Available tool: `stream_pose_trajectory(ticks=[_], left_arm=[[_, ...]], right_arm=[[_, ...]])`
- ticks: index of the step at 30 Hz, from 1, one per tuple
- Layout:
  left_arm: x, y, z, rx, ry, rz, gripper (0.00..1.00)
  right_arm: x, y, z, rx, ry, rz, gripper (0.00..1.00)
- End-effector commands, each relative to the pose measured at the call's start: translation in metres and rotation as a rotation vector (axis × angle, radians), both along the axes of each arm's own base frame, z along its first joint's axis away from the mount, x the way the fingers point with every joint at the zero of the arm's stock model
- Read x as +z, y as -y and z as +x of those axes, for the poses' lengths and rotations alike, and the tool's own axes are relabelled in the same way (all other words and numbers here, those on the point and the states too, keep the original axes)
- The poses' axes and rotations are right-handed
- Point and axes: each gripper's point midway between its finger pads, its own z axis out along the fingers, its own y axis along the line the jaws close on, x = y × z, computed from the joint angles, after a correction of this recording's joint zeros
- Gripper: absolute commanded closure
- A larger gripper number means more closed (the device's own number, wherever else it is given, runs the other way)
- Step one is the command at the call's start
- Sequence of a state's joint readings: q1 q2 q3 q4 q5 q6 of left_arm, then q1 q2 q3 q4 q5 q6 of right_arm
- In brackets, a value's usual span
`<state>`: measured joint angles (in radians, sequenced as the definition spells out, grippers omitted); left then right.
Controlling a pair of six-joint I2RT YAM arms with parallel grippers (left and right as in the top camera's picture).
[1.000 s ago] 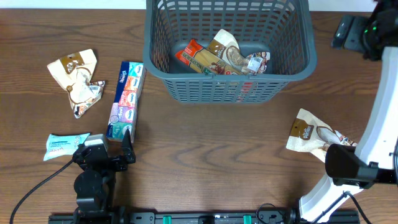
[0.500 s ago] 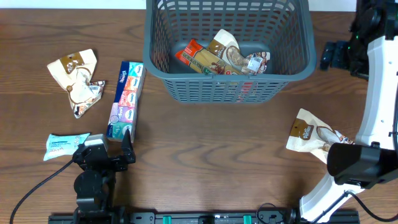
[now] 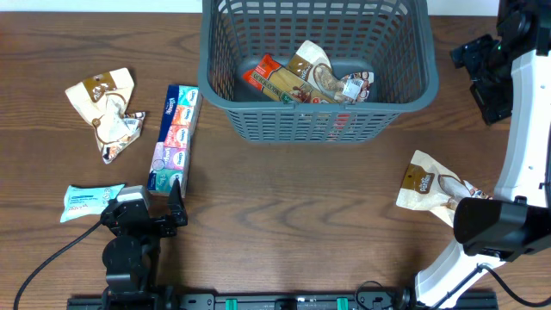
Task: Pack container
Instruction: 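Move the right gripper back to the remaining PaniRee pouch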
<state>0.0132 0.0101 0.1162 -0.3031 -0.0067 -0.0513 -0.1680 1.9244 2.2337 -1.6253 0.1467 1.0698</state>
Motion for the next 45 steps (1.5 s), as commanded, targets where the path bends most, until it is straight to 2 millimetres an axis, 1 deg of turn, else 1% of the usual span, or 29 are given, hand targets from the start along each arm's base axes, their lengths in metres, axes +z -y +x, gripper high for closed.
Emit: stream_pose_trajectory(ticks=[1, 4, 5, 6, 8, 10, 11, 14, 17, 21, 24, 26, 29, 33, 36, 37, 39, 41, 43, 45], left_arm=[[-0.011, -0.001, -0.001, 0.005, -0.027, 0.005, 0.01], [-0.011, -0.001, -0.001, 0.005, -0.027, 0.006, 0.01], [-0.011, -0.001, -0.001, 0.005, -0.027, 0.005, 0.01], [-0.011, -0.002, -0.001, 0.005, -0.027, 0.005, 0.01], [-0.011, -0.001, -0.001, 0.005, -0.027, 0.005, 0.01], [-0.011, -0.001, -0.001, 0.005, -0.027, 0.005, 0.01], [-0.011, -0.001, -0.001, 0.005, -0.027, 0.005, 0.01], [-0.011, -0.002, -0.001, 0.005, -0.027, 0.005, 0.01], [-0.011, -0.002, -0.001, 0.005, -0.027, 0.005, 0.01], [-0.011, -0.001, -0.001, 0.005, -0.027, 0.005, 0.01], [-0.011, -0.001, -0.001, 0.005, -0.027, 0.005, 0.01], [-0.011, -0.001, -0.001, 0.005, -0.027, 0.005, 0.02], [-0.011, -0.001, -0.001, 0.005, -0.027, 0.006, 0.01], [-0.011, -0.001, -0.001, 0.005, -0.027, 0.005, 0.01], [-0.011, -0.001, -0.001, 0.005, -0.027, 0.005, 0.01], [-0.011, -0.001, -0.001, 0.005, -0.027, 0.005, 0.01], [-0.011, -0.001, -0.001, 0.005, -0.027, 0.005, 0.01], [-0.011, -0.001, -0.001, 0.005, -0.027, 0.005, 0.01], [-0.011, -0.001, -0.001, 0.005, -0.027, 0.006, 0.01], [-0.011, -0.001, -0.001, 0.005, -0.027, 0.005, 0.01]], right_arm=[[-0.005, 0.002, -0.001, -0.041, -0.015, -0.005, 0.01], [-0.005, 0.002, -0.003, 0.011, -0.033, -0.016, 0.01], [-0.006, 0.003, -0.007, 0.001, -0.049, -0.024, 0.04], [-0.008, 0.004, -0.011, -0.024, -0.067, -0.026, 0.04], [-0.015, 0.007, -0.022, -0.087, -0.116, -0.035, 0.01], [-0.032, 0.006, -0.031, -0.121, -0.174, -0.026, 0.01], [-0.043, 0.003, -0.037, -0.162, -0.209, -0.005, 0.01], [-0.075, -0.003, -0.058, -0.305, -0.315, 0.027, 0.01], [-0.101, -0.011, -0.082, -0.449, -0.416, 0.05, 0.01], [-0.123, -0.025, -0.105, -0.595, -0.513, 0.109, 0.01], [-0.134, -0.026, -0.121, -0.625, -0.575, 0.095, 0.01], [-0.137, -0.025, -0.128, -0.625, -0.598, 0.082, 0.01], [-0.135, -0.022, -0.137, -0.626, -0.604, 0.053, 0.01], [-0.126, -0.011, -0.158, -0.64, -0.585, 0.002, 0.01], [-0.118, -0.003, -0.178, -0.703, -0.548, -0.021, 0.01], [-0.117, 0.001, -0.182, -0.705, -0.523, -0.032, 0.01], [-0.114, 0.011, -0.188, -0.659, -0.468, -0.061, 0.01], [-0.112, 0.022, -0.193, -0.572, -0.417, -0.096, 0.01], [-0.114, 0.025, -0.198, -0.53, -0.375, -0.103, 0.01], [-0.12, 0.028, -0.195, -0.447, -0.312, -0.106, 0.01]])
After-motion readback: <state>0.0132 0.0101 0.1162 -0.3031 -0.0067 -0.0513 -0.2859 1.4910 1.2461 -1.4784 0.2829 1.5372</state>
